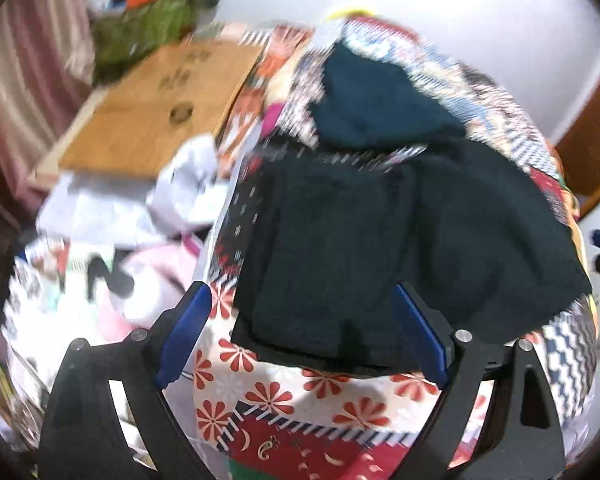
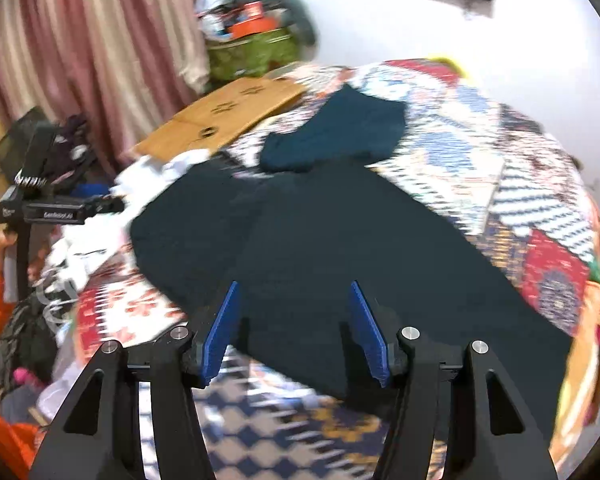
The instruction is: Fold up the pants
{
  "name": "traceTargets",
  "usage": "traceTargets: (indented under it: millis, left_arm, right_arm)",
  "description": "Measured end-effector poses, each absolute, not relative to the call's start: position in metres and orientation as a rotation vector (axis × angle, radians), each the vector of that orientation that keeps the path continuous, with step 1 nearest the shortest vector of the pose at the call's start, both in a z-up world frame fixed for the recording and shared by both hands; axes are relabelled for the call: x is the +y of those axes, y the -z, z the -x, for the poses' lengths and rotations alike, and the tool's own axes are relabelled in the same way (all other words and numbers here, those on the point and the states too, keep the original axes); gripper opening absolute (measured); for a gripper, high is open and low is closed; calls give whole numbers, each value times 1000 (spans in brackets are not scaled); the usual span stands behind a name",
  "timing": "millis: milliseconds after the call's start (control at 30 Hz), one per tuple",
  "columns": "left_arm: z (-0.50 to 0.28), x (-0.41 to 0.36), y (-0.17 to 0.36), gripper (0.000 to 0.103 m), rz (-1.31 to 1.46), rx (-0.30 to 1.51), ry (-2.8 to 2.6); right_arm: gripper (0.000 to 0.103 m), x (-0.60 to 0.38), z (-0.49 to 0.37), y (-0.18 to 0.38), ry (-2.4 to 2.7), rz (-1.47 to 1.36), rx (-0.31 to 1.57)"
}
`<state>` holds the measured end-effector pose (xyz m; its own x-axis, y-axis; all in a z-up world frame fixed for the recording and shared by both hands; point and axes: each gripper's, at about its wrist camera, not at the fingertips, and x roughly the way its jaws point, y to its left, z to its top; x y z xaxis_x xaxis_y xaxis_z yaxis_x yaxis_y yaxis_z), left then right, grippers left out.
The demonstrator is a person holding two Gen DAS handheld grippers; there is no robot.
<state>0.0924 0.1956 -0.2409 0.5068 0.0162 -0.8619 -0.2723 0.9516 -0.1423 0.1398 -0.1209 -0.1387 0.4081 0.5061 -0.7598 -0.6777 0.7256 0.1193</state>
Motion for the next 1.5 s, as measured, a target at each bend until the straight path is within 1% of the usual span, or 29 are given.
traceTargets:
  millis: [67, 167, 233, 300, 400, 533, 667, 733, 800, 1000, 1133, 1233, 1333, 1433, 1500]
  left_arm:
    - [-97, 198, 263, 91, 301, 1082, -185]
    - [-100, 191, 295, 83, 276, 1159, -182]
    - [-99, 187, 310, 84, 252, 1181, -175]
    - [-92, 189, 315, 84, 271, 1165, -176]
    - [-87, 194, 317, 84, 309, 1169, -188]
    - [-90, 186, 305, 83, 261, 1174, -227]
    - [-100, 177, 276, 83, 210, 1167, -185]
    - [-110, 169, 255, 83, 191, 1129, -161]
    - [-126, 155, 235, 83, 169, 1091, -134]
    - [-178, 105, 204, 83, 151, 1048, 1]
    - [-211, 61, 201, 83, 104, 1056, 67]
    - [-230, 24, 212, 83, 61, 1107, 149]
    - [-237, -13, 225, 83, -30, 1157, 236]
    - [-236, -43, 229, 84, -139, 1123, 250]
    - [-239, -56, 231, 84, -169, 1144, 271]
  right_arm:
    - [53, -129, -147, 143, -700, 218, 881]
    - [53, -142, -159, 159, -649, 184, 934]
    - [53, -148, -164, 175, -613, 187, 984]
    - [53, -153, -166, 190, -610, 187, 1031]
    - [53, -171, -161, 192, -616, 135, 1013]
    - [53, -190, -156, 187, -594, 85, 1017]
    - [53, -217, -152, 177, -526, 51, 979]
    - [53, -241, -154, 173, -471, 18, 957]
    - [53, -260, -155, 172, -424, -12, 950]
    - [53, -332, -148, 177, -249, -148, 953]
    - [53, -370, -135, 184, -177, -244, 973]
    - [53, -377, -126, 194, -167, -263, 1009]
    - [53, -379, -117, 206, -203, -349, 1042]
    - [53, -379, -118, 216, -209, -394, 1046]
    - [53, -383, -125, 222, -217, -451, 1048]
